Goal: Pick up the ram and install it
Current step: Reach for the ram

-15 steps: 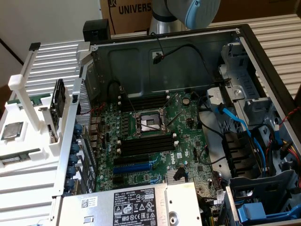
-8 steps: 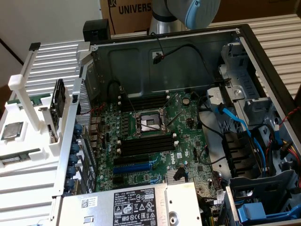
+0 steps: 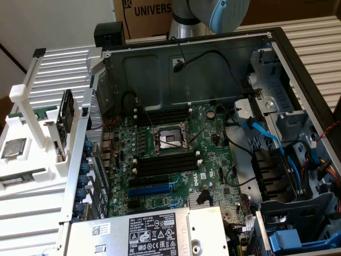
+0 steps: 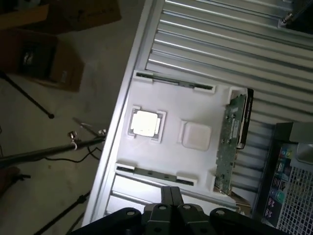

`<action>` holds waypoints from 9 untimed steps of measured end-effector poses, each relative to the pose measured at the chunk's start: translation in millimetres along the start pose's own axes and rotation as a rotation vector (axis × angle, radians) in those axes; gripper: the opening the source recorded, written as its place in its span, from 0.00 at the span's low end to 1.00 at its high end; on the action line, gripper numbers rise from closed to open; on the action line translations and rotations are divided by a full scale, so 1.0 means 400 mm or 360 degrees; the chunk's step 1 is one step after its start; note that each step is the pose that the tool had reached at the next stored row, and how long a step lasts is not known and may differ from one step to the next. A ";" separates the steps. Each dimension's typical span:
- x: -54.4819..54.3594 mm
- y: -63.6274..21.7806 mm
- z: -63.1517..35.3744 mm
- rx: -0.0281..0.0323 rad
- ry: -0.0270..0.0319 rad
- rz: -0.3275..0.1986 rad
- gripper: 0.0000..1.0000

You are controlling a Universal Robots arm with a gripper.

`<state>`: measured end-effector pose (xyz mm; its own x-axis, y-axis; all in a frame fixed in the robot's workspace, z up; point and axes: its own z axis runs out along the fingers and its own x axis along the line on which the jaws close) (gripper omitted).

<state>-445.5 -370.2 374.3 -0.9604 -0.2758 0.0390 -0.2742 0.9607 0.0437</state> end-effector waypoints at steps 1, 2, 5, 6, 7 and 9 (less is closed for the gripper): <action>0.000 0.000 0.000 0.00012 0.00013 -0.0030 0.10; 0.000 0.000 0.000 0.00023 0.00024 -0.0058 0.10; 0.000 0.000 0.001 0.00056 0.00063 -0.0145 0.10; 0.000 0.000 0.001 0.00068 0.00076 -0.0175 0.10; 0.000 0.000 0.001 0.00079 0.00089 -0.0203 0.10; 0.000 0.000 0.001 0.00102 0.00114 -0.0261 0.10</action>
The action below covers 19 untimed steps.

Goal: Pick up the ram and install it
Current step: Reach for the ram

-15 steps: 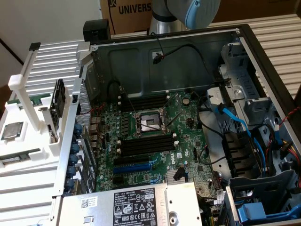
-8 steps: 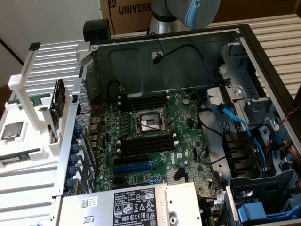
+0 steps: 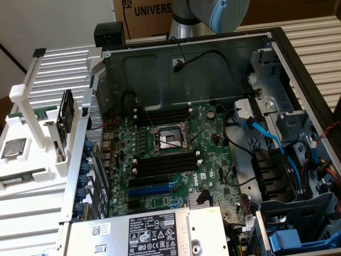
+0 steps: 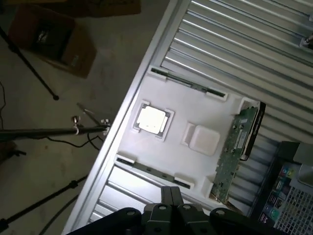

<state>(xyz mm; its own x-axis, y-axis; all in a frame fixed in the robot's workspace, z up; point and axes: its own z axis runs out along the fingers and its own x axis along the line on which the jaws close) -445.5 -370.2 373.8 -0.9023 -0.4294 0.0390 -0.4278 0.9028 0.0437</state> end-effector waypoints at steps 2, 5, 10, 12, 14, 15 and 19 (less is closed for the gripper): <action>0.000 0.000 0.000 0.00022 0.00025 -0.0057 0.10; 0.000 0.000 0.001 0.00056 0.00062 -0.0145 0.10; 0.000 0.000 0.002 0.00115 0.00122 -0.0289 0.10; 0.000 0.000 0.003 0.00143 0.00141 -0.0349 0.10; 0.000 0.000 0.003 0.00174 0.00150 -0.0405 0.10; 0.000 0.000 0.004 0.00194 0.00151 -0.0434 0.10; 0.000 0.000 0.007 0.00315 0.00084 -0.0552 0.10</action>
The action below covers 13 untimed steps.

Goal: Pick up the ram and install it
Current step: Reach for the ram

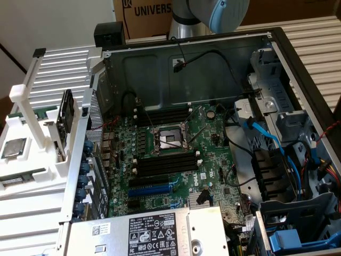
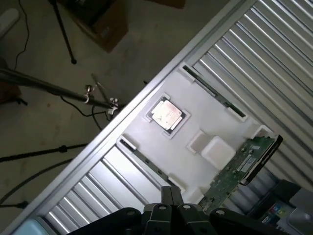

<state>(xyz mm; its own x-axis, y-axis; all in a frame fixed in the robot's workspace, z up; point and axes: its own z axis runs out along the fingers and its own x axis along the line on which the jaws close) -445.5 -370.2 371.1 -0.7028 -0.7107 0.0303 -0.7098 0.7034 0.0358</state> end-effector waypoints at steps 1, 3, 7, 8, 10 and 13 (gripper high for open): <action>0.000 0.000 0.001 0.00046 -0.00030 -0.0028 0.10; 0.000 0.000 0.004 0.00142 -0.00090 -0.0080 0.10; 0.000 0.000 0.011 0.00326 -0.00206 -0.0174 0.10; 0.000 0.000 0.013 0.00372 -0.00238 -0.0192 0.10; -0.001 0.000 0.017 0.00458 -0.00299 -0.0227 0.10; 0.000 0.000 0.023 0.00580 -0.00386 -0.0275 0.10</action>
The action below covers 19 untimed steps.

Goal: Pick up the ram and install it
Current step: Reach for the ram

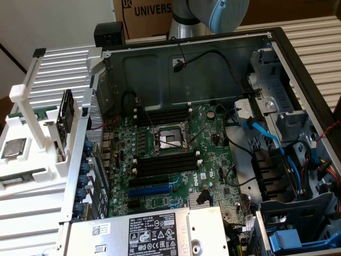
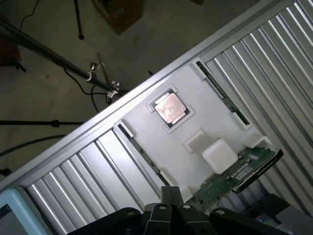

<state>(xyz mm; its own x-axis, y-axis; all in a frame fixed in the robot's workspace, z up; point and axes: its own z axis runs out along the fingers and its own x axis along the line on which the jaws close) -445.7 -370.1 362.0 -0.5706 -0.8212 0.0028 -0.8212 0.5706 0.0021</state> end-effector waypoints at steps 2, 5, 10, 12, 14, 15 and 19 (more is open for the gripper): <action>0.000 0.001 0.004 0.00090 -0.00061 -0.0025 0.10; 0.002 0.003 0.009 0.00240 -0.00163 -0.0056 0.10; 0.004 0.005 0.016 0.00458 -0.00317 -0.0120 0.10; 0.004 0.005 0.019 0.00469 -0.00336 -0.0176 0.10; 0.004 0.006 0.022 0.00466 -0.00353 -0.0232 0.10; 0.004 0.006 0.024 0.00467 -0.00364 -0.0262 0.10; 0.004 0.006 0.035 0.00527 -0.00449 -0.0398 0.10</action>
<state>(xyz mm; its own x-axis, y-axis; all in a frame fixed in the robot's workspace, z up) -448.4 -370.1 347.8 -0.3495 -0.9367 -0.0216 -0.9361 0.3501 -0.0335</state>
